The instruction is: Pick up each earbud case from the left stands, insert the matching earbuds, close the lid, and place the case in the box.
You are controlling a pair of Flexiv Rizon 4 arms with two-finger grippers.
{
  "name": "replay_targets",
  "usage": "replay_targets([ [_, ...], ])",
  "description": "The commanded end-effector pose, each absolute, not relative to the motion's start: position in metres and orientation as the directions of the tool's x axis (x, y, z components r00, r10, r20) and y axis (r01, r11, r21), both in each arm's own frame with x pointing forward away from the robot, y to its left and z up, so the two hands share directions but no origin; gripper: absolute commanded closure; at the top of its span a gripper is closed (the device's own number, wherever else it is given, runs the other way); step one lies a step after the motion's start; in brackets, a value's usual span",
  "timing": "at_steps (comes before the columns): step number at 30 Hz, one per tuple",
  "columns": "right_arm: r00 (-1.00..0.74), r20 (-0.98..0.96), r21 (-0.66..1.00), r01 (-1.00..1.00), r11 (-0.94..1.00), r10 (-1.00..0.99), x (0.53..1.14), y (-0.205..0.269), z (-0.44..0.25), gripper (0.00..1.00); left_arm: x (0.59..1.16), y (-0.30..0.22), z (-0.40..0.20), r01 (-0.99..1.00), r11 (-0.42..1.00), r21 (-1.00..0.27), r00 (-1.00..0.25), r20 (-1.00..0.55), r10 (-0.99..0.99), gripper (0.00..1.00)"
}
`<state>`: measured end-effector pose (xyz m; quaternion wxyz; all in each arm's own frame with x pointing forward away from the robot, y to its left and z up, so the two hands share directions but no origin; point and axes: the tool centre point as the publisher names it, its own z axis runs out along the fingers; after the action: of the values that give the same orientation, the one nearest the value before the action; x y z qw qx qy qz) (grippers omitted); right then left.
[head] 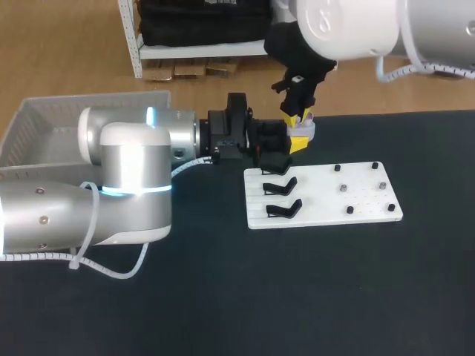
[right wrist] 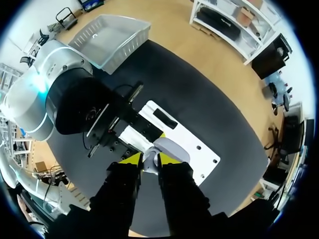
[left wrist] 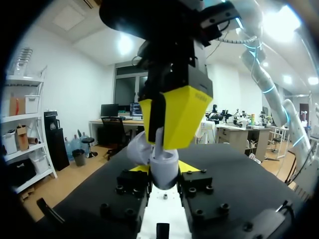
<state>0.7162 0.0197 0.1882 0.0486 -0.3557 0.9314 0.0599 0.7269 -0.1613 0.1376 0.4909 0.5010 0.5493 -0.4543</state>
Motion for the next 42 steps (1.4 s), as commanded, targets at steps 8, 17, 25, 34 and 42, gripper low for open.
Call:
replay_targets([
  [8, -0.703, -0.131, 0.050, -0.708, 0.704, -0.698, 0.7189, 0.0166, 0.1882, 0.81, 0.7250, -0.1613, 0.1373, 0.996, 0.090, -0.002, -0.011, -0.995, 0.098, 1.00],
  [17, -0.650, -0.131, 0.015, -0.756, 0.654, -0.748, 0.7150, 0.0139, 0.1869, 0.84, 0.7250, -0.1613, 0.1373, 0.996, 0.090, -0.002, -0.011, -0.995, 0.098, 1.00],
  [25, -0.634, -0.133, 0.001, -0.769, 0.640, -0.762, 0.7136, 0.0136, 0.1866, 0.86, 0.7250, -0.1613, 0.1373, 0.996, 0.090, -0.002, -0.011, -0.995, 0.098, 1.00],
  [34, -0.634, -0.137, -0.010, -0.767, 0.642, -0.761, 0.7139, 0.0156, 0.1866, 0.67, 0.7250, -0.1613, 0.1373, 0.996, 0.090, -0.002, -0.011, -0.995, 0.098, 1.00],
  [42, -0.638, -0.144, -0.017, -0.763, 0.647, -0.756, 0.7125, 0.0157, 0.1915, 0.67, 0.7250, -0.1613, 0.1373, 0.996, 0.090, -0.002, -0.011, -0.995, 0.098, 1.00],
])
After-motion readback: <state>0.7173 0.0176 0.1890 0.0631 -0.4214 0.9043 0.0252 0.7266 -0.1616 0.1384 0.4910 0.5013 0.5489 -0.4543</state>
